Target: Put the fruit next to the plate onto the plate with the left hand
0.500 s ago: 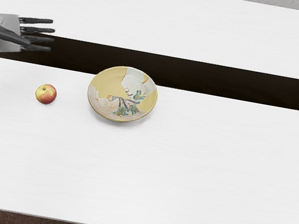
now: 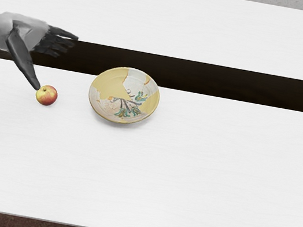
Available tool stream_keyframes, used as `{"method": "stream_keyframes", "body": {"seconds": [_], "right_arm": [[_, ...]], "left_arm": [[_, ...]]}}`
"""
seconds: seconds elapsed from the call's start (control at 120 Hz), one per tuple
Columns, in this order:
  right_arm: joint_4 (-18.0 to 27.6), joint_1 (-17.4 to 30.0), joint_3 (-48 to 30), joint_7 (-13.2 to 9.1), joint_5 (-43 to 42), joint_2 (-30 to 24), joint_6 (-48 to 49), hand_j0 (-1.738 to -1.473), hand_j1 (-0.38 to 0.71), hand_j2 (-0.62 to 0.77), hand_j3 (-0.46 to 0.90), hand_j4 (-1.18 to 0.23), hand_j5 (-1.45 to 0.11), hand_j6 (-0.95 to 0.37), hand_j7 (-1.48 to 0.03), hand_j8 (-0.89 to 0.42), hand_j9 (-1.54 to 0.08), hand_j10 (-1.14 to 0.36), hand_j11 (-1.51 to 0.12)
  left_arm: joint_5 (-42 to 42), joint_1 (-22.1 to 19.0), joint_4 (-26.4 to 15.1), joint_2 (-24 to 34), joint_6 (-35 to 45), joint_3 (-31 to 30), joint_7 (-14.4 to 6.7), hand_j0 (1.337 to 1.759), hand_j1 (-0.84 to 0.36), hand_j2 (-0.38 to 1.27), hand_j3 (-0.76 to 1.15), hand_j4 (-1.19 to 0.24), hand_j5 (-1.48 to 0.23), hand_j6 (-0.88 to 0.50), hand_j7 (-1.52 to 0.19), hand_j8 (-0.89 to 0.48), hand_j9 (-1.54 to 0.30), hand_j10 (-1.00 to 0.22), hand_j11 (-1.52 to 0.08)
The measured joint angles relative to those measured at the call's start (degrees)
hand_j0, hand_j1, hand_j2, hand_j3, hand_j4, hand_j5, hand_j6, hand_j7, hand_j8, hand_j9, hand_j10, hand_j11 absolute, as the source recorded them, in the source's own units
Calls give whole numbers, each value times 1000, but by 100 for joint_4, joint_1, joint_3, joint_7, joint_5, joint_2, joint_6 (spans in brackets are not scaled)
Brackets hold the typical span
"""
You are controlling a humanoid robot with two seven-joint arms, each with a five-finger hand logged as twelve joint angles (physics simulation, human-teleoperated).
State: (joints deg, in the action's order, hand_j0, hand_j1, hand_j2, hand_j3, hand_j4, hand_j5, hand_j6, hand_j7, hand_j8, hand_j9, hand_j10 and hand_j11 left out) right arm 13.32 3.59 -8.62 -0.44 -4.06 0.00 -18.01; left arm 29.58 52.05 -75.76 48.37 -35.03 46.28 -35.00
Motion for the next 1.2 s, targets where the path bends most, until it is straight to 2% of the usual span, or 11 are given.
{"method": "stream_keyframes", "body": {"seconds": [0.15,0.275,0.408,0.467,0.55,0.658,0.9,1.2], "right_arm": [[-4,1,0,0,1,0,0,-1658,-349,0,0,0,0,0,0,0,0,0,0],[-4,1,1,0,1,0,0,-1658,-349,0,0,0,0,0,0,0,0,0,0],[-5,1,0,0,1,0,0,-1658,-349,0,0,0,0,0,0,0,0,0,0],[-5,1,1,0,1,0,0,-1658,-349,0,0,0,0,0,0,0,0,0,0],[-5,1,1,0,1,0,0,-1658,-349,0,0,0,0,0,0,0,0,0,0],[-5,1,1,0,1,0,0,-1658,-349,0,0,0,0,0,0,0,0,0,0],[-5,1,1,0,1,0,0,-1658,-349,0,0,0,0,0,0,0,0,0,0],[-5,1,1,0,1,0,0,-1658,-349,0,0,0,0,0,0,0,0,0,0]], "left_arm": [[1642,-50,-819,-173,28,68,0,1658,289,11,0,-52,-66,-52,-66,-52,-66,-51,-66],[3050,-335,-1245,-460,858,-147,0,1658,267,15,0,-71,-90,-72,-90,-71,-90,-71,-90],[4451,-731,-1419,-779,2127,-501,0,1658,247,18,0,-88,-111,-89,-111,-89,-111,-88,-111],[4756,-965,-1452,-820,2377,-586,0,1658,243,20,0,-93,-117,-94,-117,-94,-117,-92,-116],[5017,-1054,-1511,-899,2605,-778,0,1658,238,21,0,-98,-123,-99,-123,-99,-122,-97,-122],[5837,-1211,-1554,-1136,3006,-890,0,1658,234,22,0,-102,-128,-104,-128,-103,-127,-101,-127],[6348,-1239,-1419,-1067,3214,-1321,0,1658,212,26,0,-121,-152,-122,-151,-122,-151,-120,-151],[6402,-1235,-1250,-1164,3242,-1440,0,1658,63,52,0,-246,-314,-247,-314,-247,-313,-245,-313]]}}
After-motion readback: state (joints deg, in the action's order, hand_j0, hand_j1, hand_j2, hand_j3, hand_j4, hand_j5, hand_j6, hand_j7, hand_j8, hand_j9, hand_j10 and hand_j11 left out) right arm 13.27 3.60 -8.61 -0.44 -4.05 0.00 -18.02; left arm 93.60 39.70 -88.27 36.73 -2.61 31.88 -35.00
